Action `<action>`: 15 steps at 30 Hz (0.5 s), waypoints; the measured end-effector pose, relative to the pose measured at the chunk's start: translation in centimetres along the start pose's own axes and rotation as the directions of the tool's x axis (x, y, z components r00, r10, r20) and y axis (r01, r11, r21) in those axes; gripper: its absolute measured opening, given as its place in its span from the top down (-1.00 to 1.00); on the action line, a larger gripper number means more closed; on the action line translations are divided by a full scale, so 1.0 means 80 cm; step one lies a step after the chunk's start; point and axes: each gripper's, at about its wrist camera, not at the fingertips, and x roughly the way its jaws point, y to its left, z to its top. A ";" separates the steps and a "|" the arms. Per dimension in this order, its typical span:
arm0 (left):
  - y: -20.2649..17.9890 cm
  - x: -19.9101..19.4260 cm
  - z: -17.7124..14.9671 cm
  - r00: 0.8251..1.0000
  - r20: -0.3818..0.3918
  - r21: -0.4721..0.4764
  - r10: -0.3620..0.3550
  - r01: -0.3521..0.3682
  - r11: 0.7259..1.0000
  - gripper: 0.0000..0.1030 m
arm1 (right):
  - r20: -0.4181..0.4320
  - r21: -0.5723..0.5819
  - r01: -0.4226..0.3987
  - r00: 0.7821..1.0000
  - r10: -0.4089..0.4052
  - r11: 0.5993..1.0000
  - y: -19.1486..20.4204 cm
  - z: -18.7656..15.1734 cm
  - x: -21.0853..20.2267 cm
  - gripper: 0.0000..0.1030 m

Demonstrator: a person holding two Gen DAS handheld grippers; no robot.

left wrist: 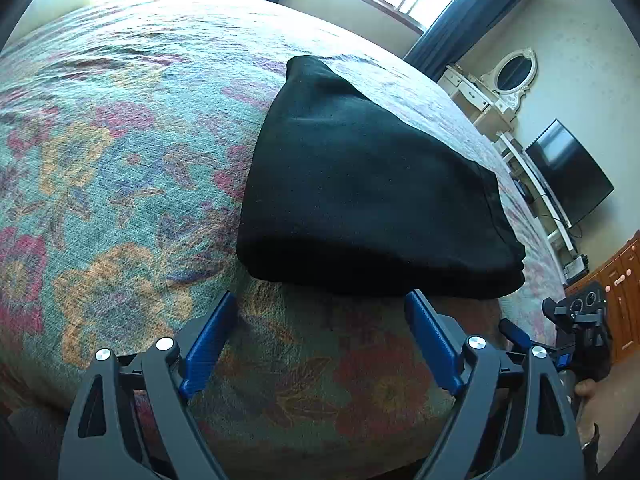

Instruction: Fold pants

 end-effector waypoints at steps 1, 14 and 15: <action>-0.004 -0.001 -0.002 1.000 0.001 0.006 0.021 -0.021 1.000 -0.64 | -0.002 -0.018 0.024 1.000 -0.024 1.000 0.005 -0.001 0.003 -0.50; -0.049 -0.004 -0.030 0.976 0.032 0.115 0.215 -0.217 0.969 -0.64 | 0.078 -0.273 0.379 0.925 -0.373 0.884 0.054 -0.037 0.035 -0.61; -0.053 -0.002 -0.031 0.973 0.034 0.133 0.230 -0.232 0.964 -0.64 | 0.092 -0.295 0.413 0.910 -0.405 0.861 0.057 -0.041 0.037 -0.63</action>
